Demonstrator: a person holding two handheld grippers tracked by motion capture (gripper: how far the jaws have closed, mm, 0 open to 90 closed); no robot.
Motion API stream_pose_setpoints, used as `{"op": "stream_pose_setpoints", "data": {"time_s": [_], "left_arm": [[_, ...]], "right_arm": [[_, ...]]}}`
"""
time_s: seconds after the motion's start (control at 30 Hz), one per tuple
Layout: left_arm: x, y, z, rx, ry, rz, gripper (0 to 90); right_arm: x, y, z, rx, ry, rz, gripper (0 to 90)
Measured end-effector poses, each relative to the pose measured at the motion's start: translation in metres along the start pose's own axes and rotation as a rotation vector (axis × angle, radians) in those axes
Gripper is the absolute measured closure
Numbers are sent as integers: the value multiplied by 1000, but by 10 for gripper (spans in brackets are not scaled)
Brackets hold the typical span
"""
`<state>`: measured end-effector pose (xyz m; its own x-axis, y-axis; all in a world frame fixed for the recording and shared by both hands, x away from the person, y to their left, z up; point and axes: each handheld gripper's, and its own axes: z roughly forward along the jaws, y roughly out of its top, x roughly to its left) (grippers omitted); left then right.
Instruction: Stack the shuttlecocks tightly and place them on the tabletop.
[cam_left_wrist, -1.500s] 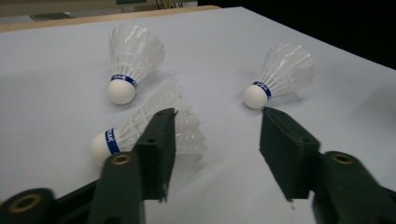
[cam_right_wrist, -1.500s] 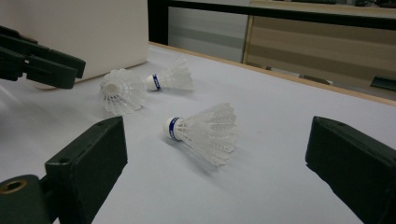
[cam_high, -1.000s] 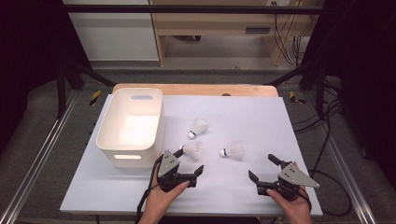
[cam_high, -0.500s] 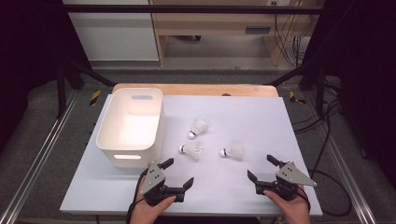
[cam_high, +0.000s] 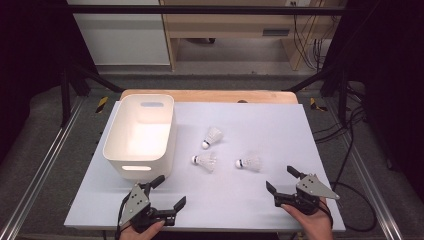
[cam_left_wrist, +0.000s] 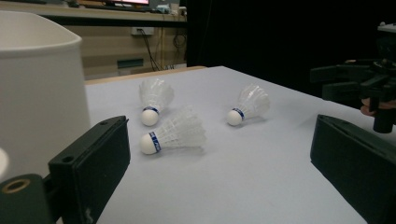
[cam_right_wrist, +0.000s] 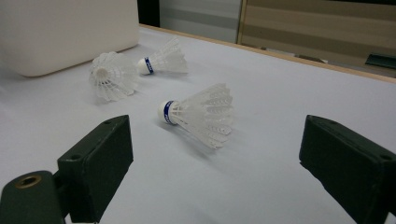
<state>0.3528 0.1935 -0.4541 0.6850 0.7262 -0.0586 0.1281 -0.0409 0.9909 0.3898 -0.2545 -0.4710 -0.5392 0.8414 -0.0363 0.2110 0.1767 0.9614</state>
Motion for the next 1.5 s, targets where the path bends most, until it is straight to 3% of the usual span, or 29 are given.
{"op": "stream_pose_setpoints", "data": {"time_s": [0.2,0.47,0.67,1.13,1.33,1.5], "left_arm": [[7,-2,-16,-43,82,-11,46],[26,-4,-36,-54,156,-18,44],[38,-4,-47,-69,232,16,43],[53,-5,-50,-74,284,30,42],[60,-7,-53,-70,294,40,29],[62,-7,-55,-77,303,52,22]], "right_arm": [[-1,1,0,3,4,18,83],[2,1,6,69,18,-2,81],[4,2,7,72,48,-2,66],[6,12,19,87,81,9,73],[4,20,31,143,85,-3,100],[5,23,41,151,89,-23,135]]}}
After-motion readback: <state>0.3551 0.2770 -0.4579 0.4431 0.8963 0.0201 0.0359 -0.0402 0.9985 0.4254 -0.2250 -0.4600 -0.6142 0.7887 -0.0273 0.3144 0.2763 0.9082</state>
